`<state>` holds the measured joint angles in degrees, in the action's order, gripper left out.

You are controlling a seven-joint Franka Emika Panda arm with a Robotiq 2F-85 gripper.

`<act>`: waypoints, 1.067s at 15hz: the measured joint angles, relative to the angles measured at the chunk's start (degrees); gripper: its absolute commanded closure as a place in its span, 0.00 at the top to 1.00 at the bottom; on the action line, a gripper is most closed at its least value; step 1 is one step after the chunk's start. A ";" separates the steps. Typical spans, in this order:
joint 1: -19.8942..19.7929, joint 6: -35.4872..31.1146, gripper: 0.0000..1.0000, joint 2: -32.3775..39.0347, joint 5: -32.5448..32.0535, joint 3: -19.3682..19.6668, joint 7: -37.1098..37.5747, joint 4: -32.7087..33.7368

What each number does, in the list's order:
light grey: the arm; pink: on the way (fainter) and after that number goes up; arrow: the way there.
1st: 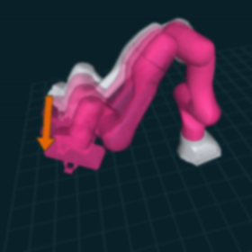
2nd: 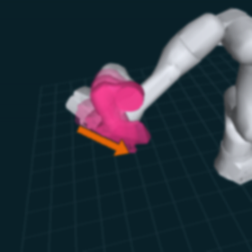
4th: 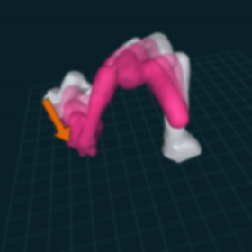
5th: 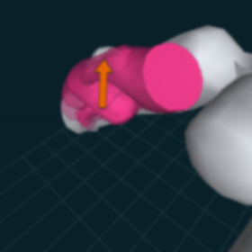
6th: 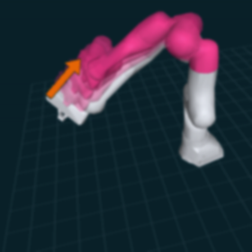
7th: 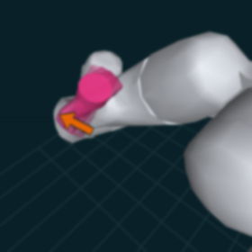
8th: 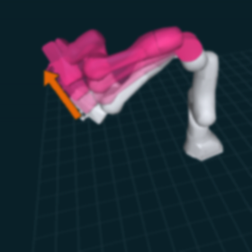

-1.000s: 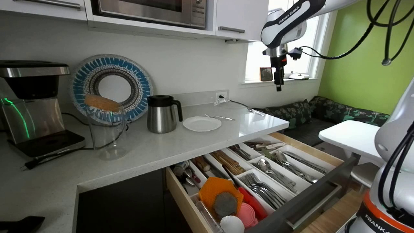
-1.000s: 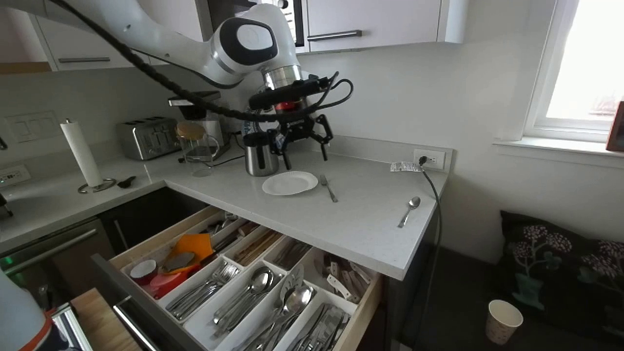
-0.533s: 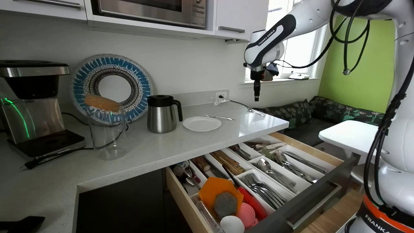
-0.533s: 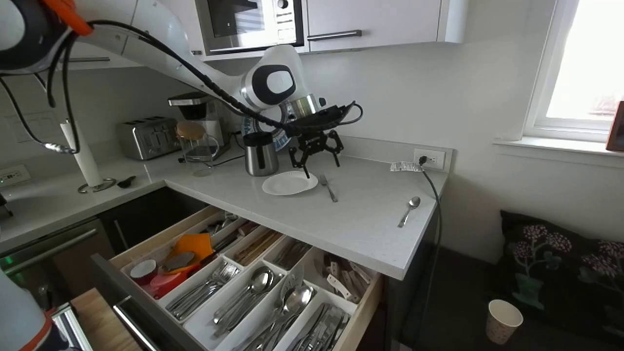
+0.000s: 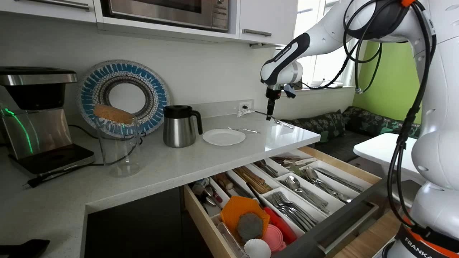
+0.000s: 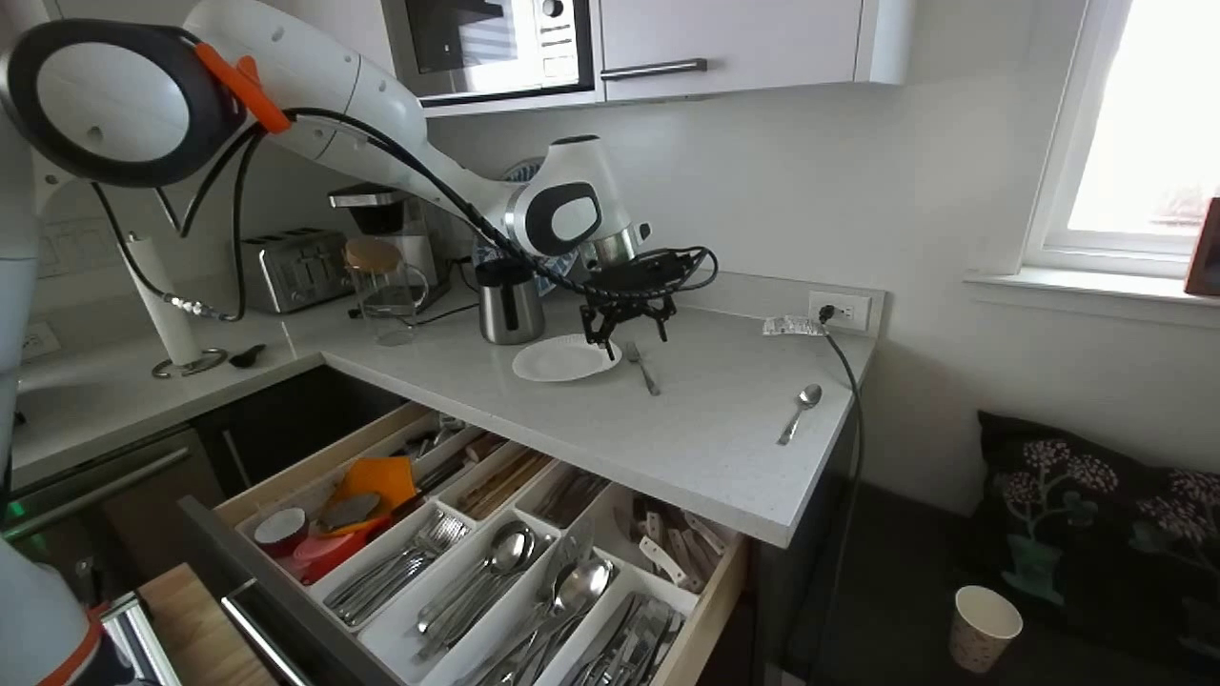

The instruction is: Put the fork in the drawer

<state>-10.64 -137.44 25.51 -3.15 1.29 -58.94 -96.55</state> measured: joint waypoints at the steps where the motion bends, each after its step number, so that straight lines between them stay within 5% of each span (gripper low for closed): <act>1: -0.09 0.00 1.00 0.01 0.03 -0.06 -0.04 0.19; 6: -0.28 -0.30 1.00 0.20 0.71 -0.77 -0.05 0.58; 16: -5.08 -4.83 1.00 9.14 13.87 -8.51 -11.35 6.66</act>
<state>-15.73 -142.27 34.66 10.72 -7.22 -70.29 -89.89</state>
